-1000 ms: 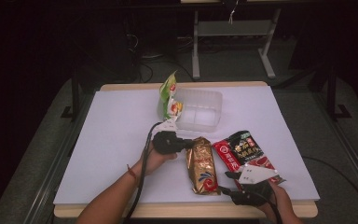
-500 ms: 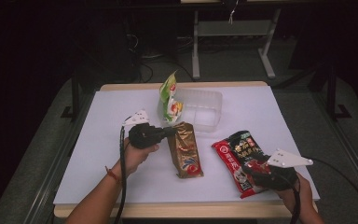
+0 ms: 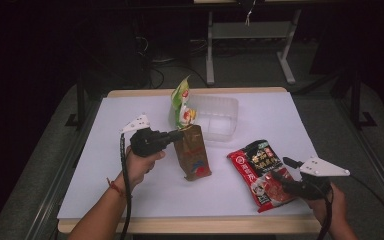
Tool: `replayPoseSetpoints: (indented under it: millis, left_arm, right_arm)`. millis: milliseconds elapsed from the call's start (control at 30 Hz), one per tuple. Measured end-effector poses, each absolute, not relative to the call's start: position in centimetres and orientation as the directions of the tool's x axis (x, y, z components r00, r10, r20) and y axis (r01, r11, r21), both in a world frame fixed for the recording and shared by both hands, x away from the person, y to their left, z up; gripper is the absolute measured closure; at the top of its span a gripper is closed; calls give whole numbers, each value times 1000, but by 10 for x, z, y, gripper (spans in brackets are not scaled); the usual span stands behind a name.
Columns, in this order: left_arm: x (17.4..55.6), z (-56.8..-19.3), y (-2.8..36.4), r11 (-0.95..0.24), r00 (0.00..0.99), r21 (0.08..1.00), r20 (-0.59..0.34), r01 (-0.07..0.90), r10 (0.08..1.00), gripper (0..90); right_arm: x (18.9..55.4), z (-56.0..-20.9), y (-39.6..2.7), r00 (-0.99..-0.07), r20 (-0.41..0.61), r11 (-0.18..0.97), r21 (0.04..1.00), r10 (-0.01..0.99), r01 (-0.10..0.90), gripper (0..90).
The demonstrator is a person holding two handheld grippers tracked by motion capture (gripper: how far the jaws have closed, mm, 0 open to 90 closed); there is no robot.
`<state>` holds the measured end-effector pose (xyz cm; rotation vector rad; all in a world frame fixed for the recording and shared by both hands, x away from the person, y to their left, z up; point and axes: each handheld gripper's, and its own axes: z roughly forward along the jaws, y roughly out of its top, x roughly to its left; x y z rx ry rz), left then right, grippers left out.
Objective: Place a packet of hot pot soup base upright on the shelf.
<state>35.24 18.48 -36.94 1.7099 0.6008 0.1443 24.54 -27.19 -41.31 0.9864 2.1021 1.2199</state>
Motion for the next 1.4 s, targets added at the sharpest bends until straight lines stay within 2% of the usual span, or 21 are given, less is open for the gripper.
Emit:
replayPoseSetpoints:
  millis: [233, 700, 867, 1100, 1400]
  left_arm:
    - [349, -364, 184, -89, 849, 952, -215, 292, 483, 872]
    - [347, -341, 184, 2, 832, 970, -210, 244, 514, 873]
    - [350, -328, 186, -18, 817, 979, -161, 205, 554, 873]
    - [368, -310, 187, -5, 777, 985, -134, 174, 615, 873]
    - [400, -303, 164, 0, 737, 987, -119, 159, 665, 873]
  right_arm:
    - [248, -417, -284, -564, -63, 308, 884, 823, 351, 381]
    - [246, -418, -286, -556, -55, 299, 884, 830, 360, 378]
    - [246, -418, -286, -551, -52, 295, 884, 833, 362, 378]
    - [246, -419, -288, -548, -56, 296, 884, 835, 361, 378]
    - [245, -419, -288, -546, -49, 292, 884, 836, 366, 378]
